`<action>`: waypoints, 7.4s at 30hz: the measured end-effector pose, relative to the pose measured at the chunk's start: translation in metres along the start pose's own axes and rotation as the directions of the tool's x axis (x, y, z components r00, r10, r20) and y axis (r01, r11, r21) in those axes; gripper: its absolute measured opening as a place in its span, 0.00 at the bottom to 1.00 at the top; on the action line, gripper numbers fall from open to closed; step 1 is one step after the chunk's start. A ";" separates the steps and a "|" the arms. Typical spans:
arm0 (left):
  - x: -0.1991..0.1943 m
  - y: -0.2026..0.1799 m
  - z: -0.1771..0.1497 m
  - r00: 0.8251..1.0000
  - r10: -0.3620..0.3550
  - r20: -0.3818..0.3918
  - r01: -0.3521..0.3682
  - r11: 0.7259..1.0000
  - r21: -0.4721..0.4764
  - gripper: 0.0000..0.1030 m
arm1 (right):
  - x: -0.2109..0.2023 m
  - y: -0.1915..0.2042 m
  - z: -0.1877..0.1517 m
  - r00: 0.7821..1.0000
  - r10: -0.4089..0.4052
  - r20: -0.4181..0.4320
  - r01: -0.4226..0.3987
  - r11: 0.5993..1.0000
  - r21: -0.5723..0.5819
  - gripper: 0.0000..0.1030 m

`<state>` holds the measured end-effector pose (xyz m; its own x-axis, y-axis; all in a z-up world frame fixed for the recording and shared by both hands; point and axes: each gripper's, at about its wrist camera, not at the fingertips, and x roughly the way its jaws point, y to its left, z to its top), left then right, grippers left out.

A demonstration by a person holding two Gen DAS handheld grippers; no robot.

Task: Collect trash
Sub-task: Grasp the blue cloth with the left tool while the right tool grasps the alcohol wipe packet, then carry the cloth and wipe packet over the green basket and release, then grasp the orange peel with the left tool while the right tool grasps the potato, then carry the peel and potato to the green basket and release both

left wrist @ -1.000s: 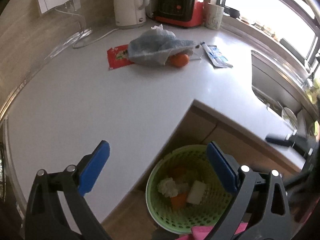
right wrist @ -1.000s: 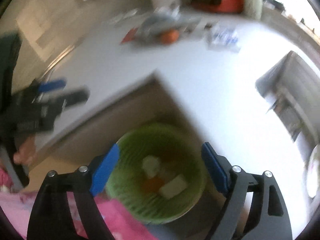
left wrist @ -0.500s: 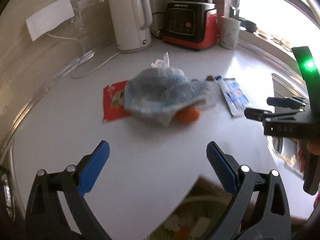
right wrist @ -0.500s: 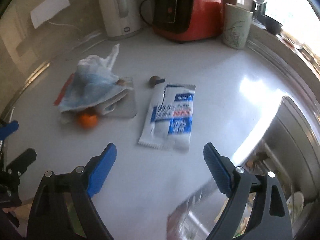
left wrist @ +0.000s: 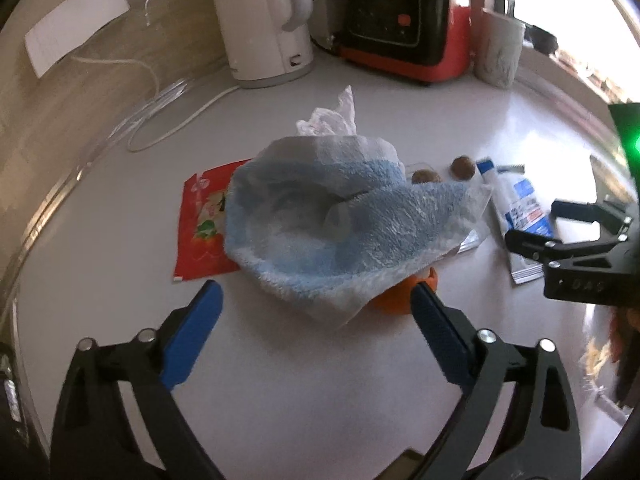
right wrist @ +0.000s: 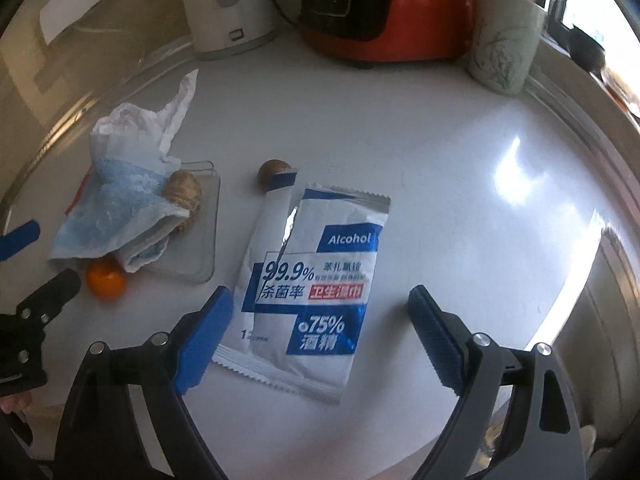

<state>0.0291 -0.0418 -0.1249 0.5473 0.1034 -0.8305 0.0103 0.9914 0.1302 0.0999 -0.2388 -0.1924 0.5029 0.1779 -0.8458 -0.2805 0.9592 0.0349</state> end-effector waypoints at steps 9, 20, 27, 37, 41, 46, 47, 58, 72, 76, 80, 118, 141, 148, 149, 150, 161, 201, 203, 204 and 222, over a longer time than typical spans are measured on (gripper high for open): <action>-0.003 -0.002 0.005 1.000 0.013 -0.001 -0.013 0.999 0.036 0.24 | -0.007 -0.003 -0.001 0.998 0.050 0.036 -0.048 0.997 -0.063 0.27; -0.041 0.026 0.037 0.994 -0.027 0.103 0.032 0.998 -0.047 0.03 | -0.031 -0.008 0.006 0.990 0.102 0.098 -0.097 0.994 -0.056 0.07; -0.093 0.037 0.064 0.975 -0.011 0.224 0.034 0.995 -0.098 0.03 | -0.065 -0.006 0.009 0.980 0.111 0.166 -0.104 0.993 -0.049 0.07; -0.180 0.045 0.097 0.930 0.016 0.368 0.026 0.994 -0.108 0.03 | -0.106 0.016 -0.007 0.968 0.102 0.230 -0.092 0.994 -0.053 0.07; -0.204 0.046 0.086 0.928 0.007 0.373 0.025 0.996 -0.082 0.03 | -0.126 0.026 -0.023 0.964 0.096 0.247 -0.086 0.995 -0.050 0.07; -0.221 0.042 0.042 0.946 -0.064 0.319 0.080 0.996 -0.038 0.03 | -0.154 0.047 -0.055 0.963 0.079 0.257 -0.066 0.996 -0.057 0.07; -0.222 0.041 0.034 0.949 -0.077 0.307 0.090 0.995 -0.029 0.03 | -0.158 0.050 -0.061 0.964 0.079 0.255 -0.067 0.996 -0.055 0.07; -0.207 0.013 -0.103 0.961 -0.255 0.109 0.238 0.959 0.152 0.03 | -0.201 0.100 -0.161 0.974 0.051 0.219 -0.054 0.999 0.007 0.07; -0.124 -0.022 -0.212 0.971 -0.196 -0.139 0.226 0.941 0.252 0.04 | -0.193 0.148 -0.238 0.992 0.039 0.123 -0.048 0.996 0.073 0.07; -0.112 -0.023 -0.218 0.959 -0.212 -0.190 0.255 0.937 0.237 0.36 | -0.188 0.152 -0.244 0.994 0.036 0.103 -0.043 0.996 0.072 0.07; -0.122 -0.022 -0.214 0.966 -0.220 -0.138 0.249 0.937 0.246 0.51 | -0.184 0.152 -0.246 0.995 0.036 0.090 -0.043 0.996 0.076 0.07; -0.130 0.044 -0.182 0.985 -0.164 -0.059 0.169 0.981 0.095 0.74 | -0.084 0.199 -0.258 0.985 0.068 -0.158 -0.075 0.996 -0.041 0.45; -0.031 0.019 -0.061 0.990 -0.140 -0.021 0.139 0.990 -0.028 0.82 | -0.113 0.100 -0.159 0.999 0.045 0.017 -0.044 0.996 -0.074 0.93; 0.001 0.012 -0.031 0.995 -0.088 -0.044 0.086 0.994 -0.061 0.61 | -0.098 0.069 -0.134 0.998 0.065 0.009 -0.064 0.994 -0.085 0.93; 0.005 0.013 -0.029 0.995 -0.087 -0.052 0.083 0.994 -0.074 0.59 | -0.095 0.064 -0.128 0.997 0.070 0.010 -0.069 0.994 -0.085 0.93; 0.007 0.013 -0.027 0.995 -0.086 -0.058 0.081 0.993 -0.082 0.53 | -0.092 0.060 -0.123 0.997 0.077 0.013 -0.075 0.993 -0.085 0.93; 0.010 0.017 -0.017 0.993 -0.107 -0.056 0.097 0.982 -0.160 0.19 | -0.061 0.047 -0.043 0.985 0.152 0.084 -0.137 0.977 -0.161 0.92; -0.102 0.021 -0.080 0.975 -0.223 0.026 0.224 0.965 -0.137 0.19 | -0.095 0.083 -0.035 0.970 0.218 0.105 -0.187 0.951 -0.247 0.28; -0.110 0.016 -0.096 0.963 -0.269 0.009 0.269 0.959 -0.088 0.19 | -0.109 0.087 -0.061 0.972 0.208 0.105 -0.182 0.959 -0.218 0.28; -0.114 0.012 -0.107 0.958 -0.288 -0.008 0.287 0.957 -0.050 0.19 | -0.116 0.091 -0.076 0.974 0.201 0.103 -0.178 0.964 -0.200 0.28; -0.137 0.011 -0.207 0.925 -0.361 -0.118 0.379 0.902 0.209 0.65 | -0.163 0.160 -0.220 0.992 0.101 0.075 -0.102 0.995 0.018 0.28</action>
<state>-0.2187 -0.0289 -0.1218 0.4039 -0.2533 -0.8790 0.3915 0.9163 -0.0842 -0.2074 -0.1626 -0.1659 0.5317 0.2894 -0.7959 -0.3158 0.9398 0.1307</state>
